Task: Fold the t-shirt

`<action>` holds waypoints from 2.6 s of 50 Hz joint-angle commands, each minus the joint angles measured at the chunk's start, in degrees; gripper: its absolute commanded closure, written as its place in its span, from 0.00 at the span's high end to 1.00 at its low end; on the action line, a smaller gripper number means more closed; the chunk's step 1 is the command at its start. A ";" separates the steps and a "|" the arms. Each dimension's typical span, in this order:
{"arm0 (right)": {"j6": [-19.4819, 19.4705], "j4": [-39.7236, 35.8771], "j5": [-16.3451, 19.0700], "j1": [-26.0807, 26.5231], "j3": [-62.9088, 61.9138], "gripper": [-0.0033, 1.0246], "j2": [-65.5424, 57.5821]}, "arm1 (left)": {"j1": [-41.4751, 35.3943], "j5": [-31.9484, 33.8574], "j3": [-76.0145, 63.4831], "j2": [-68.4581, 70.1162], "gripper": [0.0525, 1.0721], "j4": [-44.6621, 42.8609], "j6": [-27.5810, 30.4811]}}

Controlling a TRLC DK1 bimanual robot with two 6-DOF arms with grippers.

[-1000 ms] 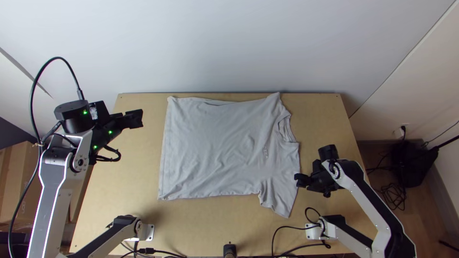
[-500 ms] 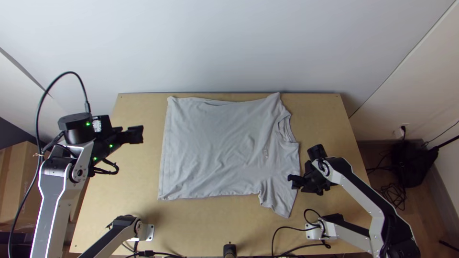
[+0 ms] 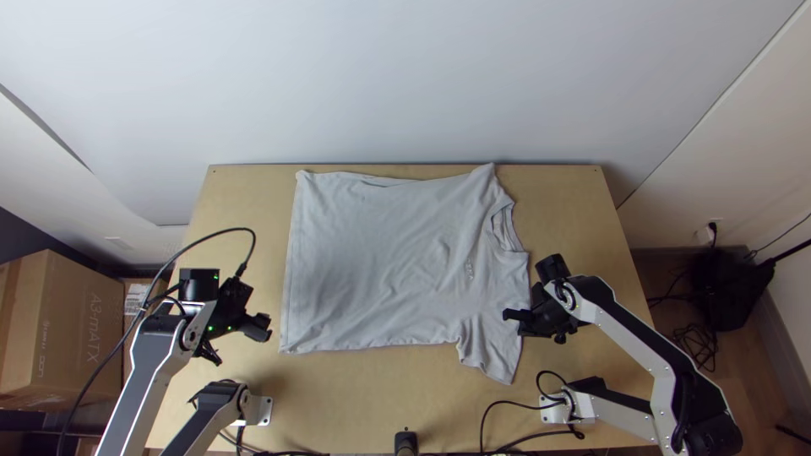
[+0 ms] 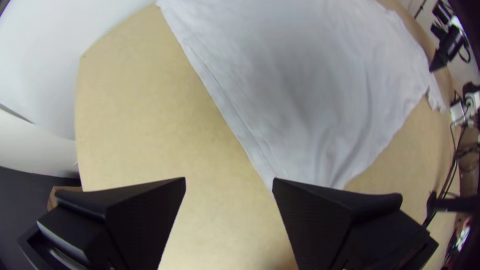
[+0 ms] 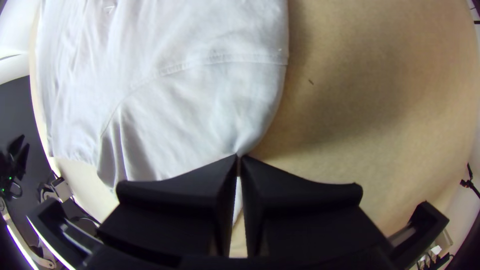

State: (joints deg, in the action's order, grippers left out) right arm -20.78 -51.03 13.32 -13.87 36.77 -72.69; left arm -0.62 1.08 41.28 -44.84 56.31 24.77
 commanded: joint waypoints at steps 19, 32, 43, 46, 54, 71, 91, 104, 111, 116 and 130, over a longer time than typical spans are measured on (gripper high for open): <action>-1.55 0.05 0.30 -0.28 -0.39 0.03 4.66 | -8.78 0.24 -3.92 -0.95 0.81 12.94 9.33; -1.81 -0.13 0.30 0.07 -0.04 0.03 5.62 | -16.52 0.41 -6.12 -3.06 0.81 11.63 6.69; -1.99 -0.30 0.30 0.16 0.67 0.03 6.24 | -18.71 0.59 -7.00 -10.62 0.81 5.47 3.97; -2.25 -0.39 0.30 0.16 0.84 0.03 6.50 | -18.80 0.68 -6.91 -12.03 0.81 3.98 3.70; -2.25 -0.65 0.21 0.86 0.84 0.03 7.29 | -19.06 6.83 -7.97 -14.49 0.11 -2.96 4.76; -0.32 -3.12 0.21 7.10 3.04 0.03 9.32 | -7.02 9.82 -6.65 -13.96 0.02 -0.33 13.46; -0.41 -3.29 0.21 7.36 5.06 0.03 11.95 | 5.19 11.40 2.93 -9.48 0.02 5.38 17.32; 1.88 1.81 0.21 7.01 17.37 0.03 18.46 | 4.93 11.66 12.25 -9.74 0.02 -8.15 -0.60; 1.44 2.16 0.21 7.19 30.11 0.03 16.61 | 5.19 10.52 18.14 -10.53 0.02 -12.37 -7.55; 1.70 3.04 0.13 7.80 39.43 0.03 13.53 | 4.75 8.41 23.67 -11.15 0.02 -15.27 -10.71; 2.49 5.06 0.21 9.47 60.17 0.03 5.01 | 5.19 2.43 40.37 -15.63 0.02 -24.06 -16.69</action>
State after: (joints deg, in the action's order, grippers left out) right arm -19.11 -46.96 14.06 -5.13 90.02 -65.25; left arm 3.88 5.54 75.81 -59.40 35.14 10.83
